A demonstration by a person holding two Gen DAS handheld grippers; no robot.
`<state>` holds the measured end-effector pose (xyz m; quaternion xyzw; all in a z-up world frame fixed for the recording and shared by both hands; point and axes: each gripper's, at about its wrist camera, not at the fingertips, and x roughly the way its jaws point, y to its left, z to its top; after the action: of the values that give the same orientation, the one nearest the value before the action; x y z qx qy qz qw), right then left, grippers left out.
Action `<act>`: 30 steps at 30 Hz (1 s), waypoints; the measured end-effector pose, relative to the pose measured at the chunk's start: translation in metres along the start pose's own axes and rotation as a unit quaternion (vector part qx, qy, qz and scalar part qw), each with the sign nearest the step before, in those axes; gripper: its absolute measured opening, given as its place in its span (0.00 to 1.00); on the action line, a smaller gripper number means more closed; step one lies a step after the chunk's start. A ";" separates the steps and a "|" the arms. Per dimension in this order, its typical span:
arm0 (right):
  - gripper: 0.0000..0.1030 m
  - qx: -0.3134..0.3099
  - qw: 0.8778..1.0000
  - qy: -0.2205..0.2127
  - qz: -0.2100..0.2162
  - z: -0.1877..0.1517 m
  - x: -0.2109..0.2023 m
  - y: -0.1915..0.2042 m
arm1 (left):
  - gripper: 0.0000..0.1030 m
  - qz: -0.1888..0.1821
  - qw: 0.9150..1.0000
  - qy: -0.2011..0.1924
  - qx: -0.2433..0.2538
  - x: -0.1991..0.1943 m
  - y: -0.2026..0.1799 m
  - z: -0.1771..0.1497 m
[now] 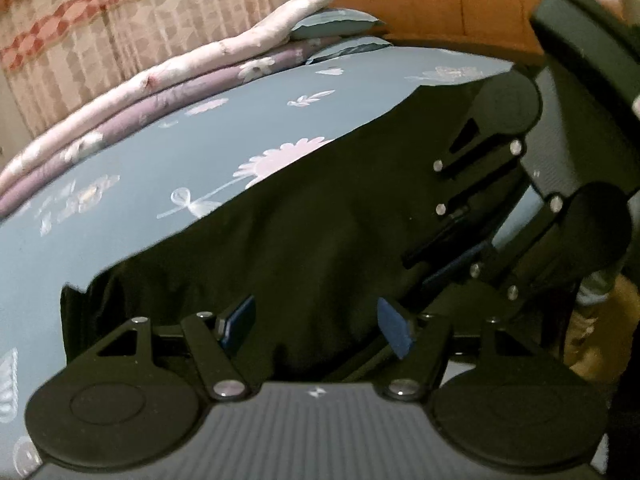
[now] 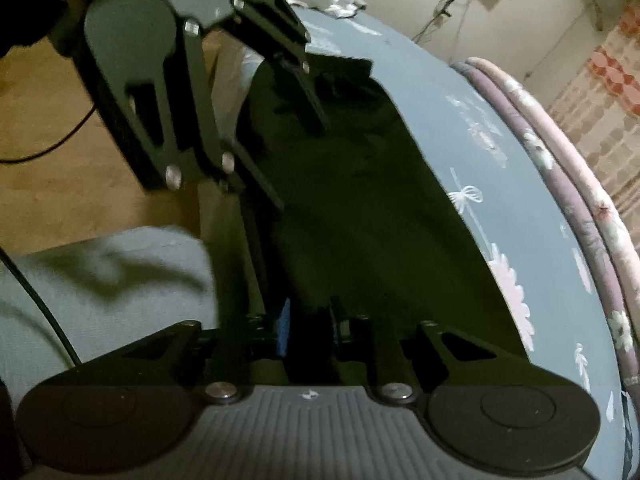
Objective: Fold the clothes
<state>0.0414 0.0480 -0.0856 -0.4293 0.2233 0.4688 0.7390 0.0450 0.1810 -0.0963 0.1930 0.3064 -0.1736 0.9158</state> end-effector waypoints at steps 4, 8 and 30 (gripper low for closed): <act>0.10 0.016 1.000 -0.010 -0.005 0.002 -0.006 -0.005 | 0.67 -0.001 0.999 -0.004 0.046 0.009 -0.013 0.004; 0.08 0.024 1.000 -0.013 -0.008 0.002 -0.010 -0.008 | 0.67 0.026 0.994 0.001 0.106 0.018 -0.028 0.004; 0.03 0.037 0.999 0.014 -0.024 -0.015 -0.016 -0.017 | 0.07 0.055 0.985 0.034 0.161 0.007 -0.021 -0.012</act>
<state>0.0499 0.0241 -0.0743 -0.4130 0.2403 0.4366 0.7623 0.0350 0.1673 -0.1143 0.3600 0.2939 -0.1632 0.8703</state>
